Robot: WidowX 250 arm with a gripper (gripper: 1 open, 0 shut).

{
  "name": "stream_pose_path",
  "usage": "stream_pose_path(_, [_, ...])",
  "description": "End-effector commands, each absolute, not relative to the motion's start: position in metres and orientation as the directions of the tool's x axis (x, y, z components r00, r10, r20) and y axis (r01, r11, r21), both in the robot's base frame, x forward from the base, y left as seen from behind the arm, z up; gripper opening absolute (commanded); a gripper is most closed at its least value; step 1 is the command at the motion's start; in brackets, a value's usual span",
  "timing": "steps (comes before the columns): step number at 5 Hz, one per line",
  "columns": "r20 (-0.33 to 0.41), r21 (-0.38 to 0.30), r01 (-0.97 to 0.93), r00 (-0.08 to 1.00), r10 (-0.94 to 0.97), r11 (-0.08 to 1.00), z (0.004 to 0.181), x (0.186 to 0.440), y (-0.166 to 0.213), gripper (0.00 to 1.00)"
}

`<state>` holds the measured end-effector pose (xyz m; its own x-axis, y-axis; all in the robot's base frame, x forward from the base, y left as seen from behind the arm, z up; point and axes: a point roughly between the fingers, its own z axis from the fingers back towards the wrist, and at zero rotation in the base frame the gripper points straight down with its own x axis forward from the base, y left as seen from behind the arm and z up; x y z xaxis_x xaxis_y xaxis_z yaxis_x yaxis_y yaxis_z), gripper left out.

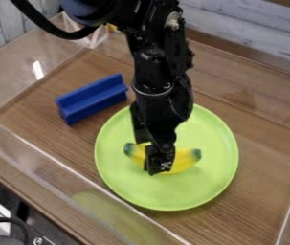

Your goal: Remove the banana from inside the green plate and put it on the table

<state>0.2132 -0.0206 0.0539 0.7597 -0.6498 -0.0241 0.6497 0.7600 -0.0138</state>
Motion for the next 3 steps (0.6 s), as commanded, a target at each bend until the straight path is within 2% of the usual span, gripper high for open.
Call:
stream_pose_path(1, [-0.006, -0.008, 0.652, 0.758, -0.652, 0.758, 0.0528, 0.2149, -0.0197, 1.0])
stream_pose_path(3, [0.006, -0.004, 0.657, 0.754, -0.657, 0.754, 0.0466, 0.2152, -0.0199, 1.0])
